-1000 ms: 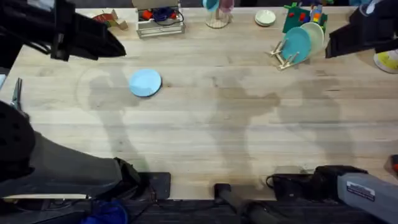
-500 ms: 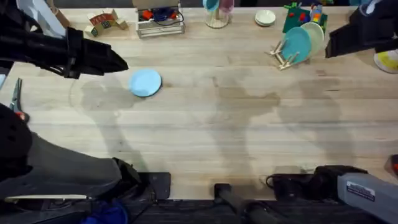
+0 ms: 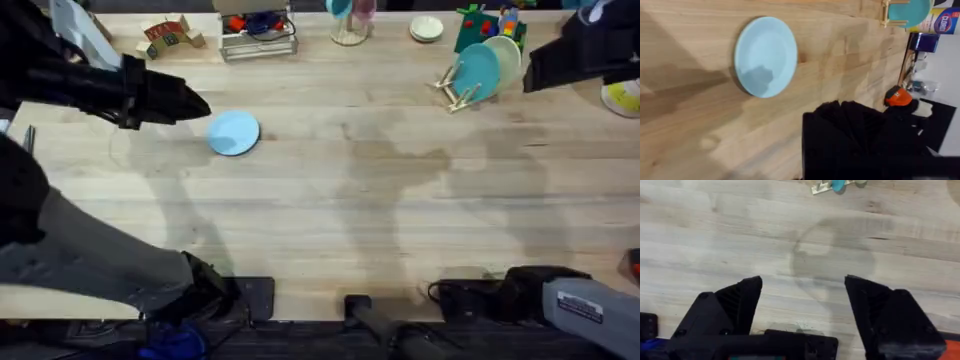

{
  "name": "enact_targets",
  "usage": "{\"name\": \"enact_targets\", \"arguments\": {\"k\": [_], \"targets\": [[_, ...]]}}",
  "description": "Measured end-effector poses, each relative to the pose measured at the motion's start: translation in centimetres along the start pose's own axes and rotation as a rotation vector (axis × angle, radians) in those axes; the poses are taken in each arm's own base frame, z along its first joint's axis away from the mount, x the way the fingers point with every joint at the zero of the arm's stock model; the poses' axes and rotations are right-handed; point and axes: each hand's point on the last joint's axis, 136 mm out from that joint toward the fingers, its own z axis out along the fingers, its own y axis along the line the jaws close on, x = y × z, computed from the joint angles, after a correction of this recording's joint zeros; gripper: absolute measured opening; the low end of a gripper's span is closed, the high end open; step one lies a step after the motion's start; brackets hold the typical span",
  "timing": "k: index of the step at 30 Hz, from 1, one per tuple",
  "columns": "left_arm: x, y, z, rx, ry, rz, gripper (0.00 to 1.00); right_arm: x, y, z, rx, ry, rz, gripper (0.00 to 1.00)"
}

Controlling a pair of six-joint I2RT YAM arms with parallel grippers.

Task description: Pick up the plates from the table one by one and place each into a slot on the dish rack.

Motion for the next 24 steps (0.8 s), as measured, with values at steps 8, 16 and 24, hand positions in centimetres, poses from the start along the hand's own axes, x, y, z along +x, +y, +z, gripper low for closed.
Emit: {"name": "enact_targets", "arguments": {"k": [8,16,24], "targets": [[-0.6,3.0,2.0,0.026,0.041,-0.060,0.042,0.0,0.0,0.0,0.000,0.000,0.005,0.994],[-0.8,4.7,3.1,0.034,0.054,-0.080,0.042,0.0,0.0,0.0,0.000,0.000,0.005,0.994],[-1.5,6.3,4.0,0.030,0.046,-0.069,0.042,0.0,0.0,0.0,0.000,0.000,0.005,0.995]]}}
